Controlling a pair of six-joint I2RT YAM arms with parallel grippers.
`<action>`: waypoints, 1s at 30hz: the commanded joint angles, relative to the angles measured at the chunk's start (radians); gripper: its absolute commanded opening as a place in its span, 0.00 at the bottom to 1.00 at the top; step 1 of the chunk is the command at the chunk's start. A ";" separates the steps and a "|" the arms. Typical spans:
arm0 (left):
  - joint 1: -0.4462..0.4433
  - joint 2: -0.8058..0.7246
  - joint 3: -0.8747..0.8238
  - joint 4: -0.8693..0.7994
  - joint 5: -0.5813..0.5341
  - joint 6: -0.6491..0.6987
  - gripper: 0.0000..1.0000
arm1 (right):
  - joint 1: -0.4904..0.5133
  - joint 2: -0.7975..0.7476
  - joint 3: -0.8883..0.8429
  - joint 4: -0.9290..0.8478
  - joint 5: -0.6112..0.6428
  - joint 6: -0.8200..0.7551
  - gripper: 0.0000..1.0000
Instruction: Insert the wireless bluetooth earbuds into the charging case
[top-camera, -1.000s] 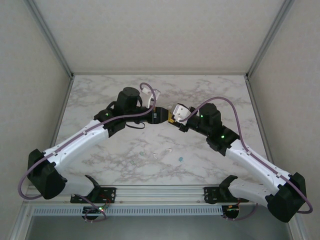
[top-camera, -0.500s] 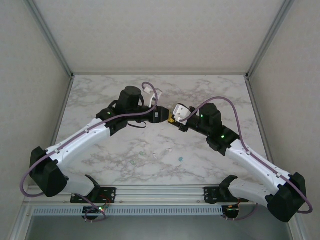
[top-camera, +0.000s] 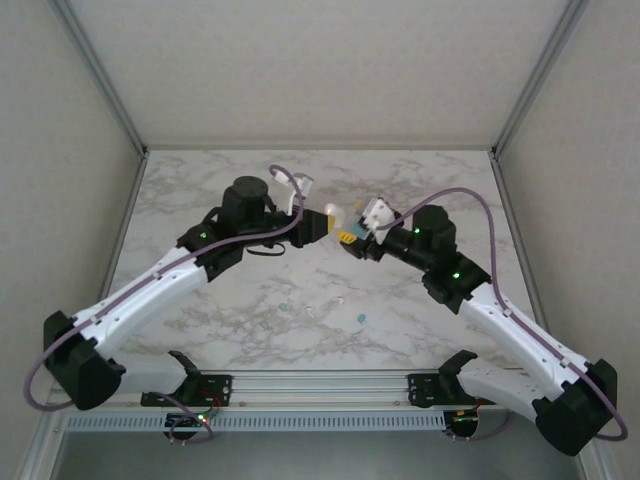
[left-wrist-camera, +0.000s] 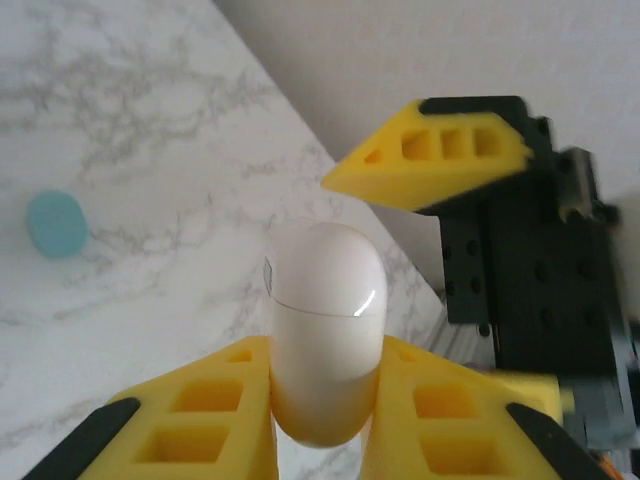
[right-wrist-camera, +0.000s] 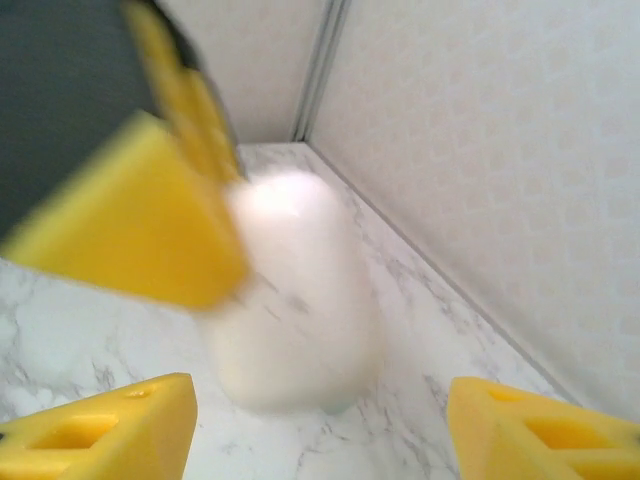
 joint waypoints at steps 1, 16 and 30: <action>0.013 -0.086 -0.042 0.138 -0.059 0.064 0.15 | -0.127 -0.011 0.045 -0.017 -0.248 0.402 0.67; 0.047 -0.101 -0.057 0.309 0.099 0.042 0.16 | -0.187 0.233 0.362 -0.001 -0.826 0.659 0.60; 0.047 -0.088 -0.039 0.366 0.175 -0.048 0.17 | -0.186 0.334 0.531 -0.276 -0.904 0.362 0.56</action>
